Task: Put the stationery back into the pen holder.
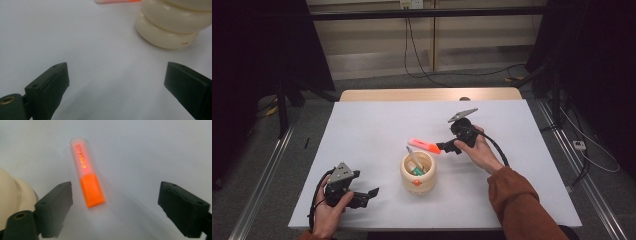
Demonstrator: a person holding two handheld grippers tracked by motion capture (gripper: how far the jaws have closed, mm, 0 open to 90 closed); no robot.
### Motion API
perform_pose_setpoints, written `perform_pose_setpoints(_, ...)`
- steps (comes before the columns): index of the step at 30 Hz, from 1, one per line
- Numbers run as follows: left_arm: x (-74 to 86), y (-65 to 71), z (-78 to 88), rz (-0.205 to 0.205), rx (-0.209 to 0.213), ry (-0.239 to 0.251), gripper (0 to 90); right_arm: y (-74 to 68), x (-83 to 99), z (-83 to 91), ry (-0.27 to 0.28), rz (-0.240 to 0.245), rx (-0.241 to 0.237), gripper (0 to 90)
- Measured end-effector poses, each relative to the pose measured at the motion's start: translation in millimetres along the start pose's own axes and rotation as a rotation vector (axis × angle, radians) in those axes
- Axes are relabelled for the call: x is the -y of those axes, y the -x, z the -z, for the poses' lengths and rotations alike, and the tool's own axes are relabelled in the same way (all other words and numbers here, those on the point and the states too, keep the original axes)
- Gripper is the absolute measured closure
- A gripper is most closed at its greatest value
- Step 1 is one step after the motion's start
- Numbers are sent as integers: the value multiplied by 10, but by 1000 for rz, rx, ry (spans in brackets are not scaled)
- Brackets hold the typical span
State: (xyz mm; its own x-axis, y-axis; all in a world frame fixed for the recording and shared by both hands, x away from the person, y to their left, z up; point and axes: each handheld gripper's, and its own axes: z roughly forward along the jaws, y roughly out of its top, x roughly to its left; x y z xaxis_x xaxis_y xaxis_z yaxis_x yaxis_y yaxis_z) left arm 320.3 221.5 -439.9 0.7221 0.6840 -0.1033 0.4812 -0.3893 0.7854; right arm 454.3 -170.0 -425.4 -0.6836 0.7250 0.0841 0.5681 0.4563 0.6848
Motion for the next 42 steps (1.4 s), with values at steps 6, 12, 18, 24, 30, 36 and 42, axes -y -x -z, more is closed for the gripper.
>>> perform_pose_setpoints(6, 1, -1, 6, 2, 2, 1, 58, -29, -127, -132, -101, 119, -87, 209)
perform_pose_setpoints(12, 5, -3, 4, 0, 4, 3, 58, -54, -207, -274, -202, 177, -113, 234)
perform_pose_setpoints(18, 4, -1, 7, 2, 4, 4, 58, -98, -240, -359, -256, 226, -119, 371)
perform_pose_setpoints(24, 3, -1, 6, -1, 3, 3, 58, -153, -228, -389, -274, 269, -118, 532)
perform_pose_setpoints(30, 2, 1, 3, -3, 7, 2, 58, -175, -225, -411, -290, 272, -126, 602)
perform_pose_setpoints(36, 0, 5, 1, -4, 7, -1, 58, -206, -235, -414, -295, 281, -106, 679)
perform_pose_setpoints(42, 3, 0, -1, -1, 6, 1, 58, -205, -233, -410, -296, 264, -105, 681)
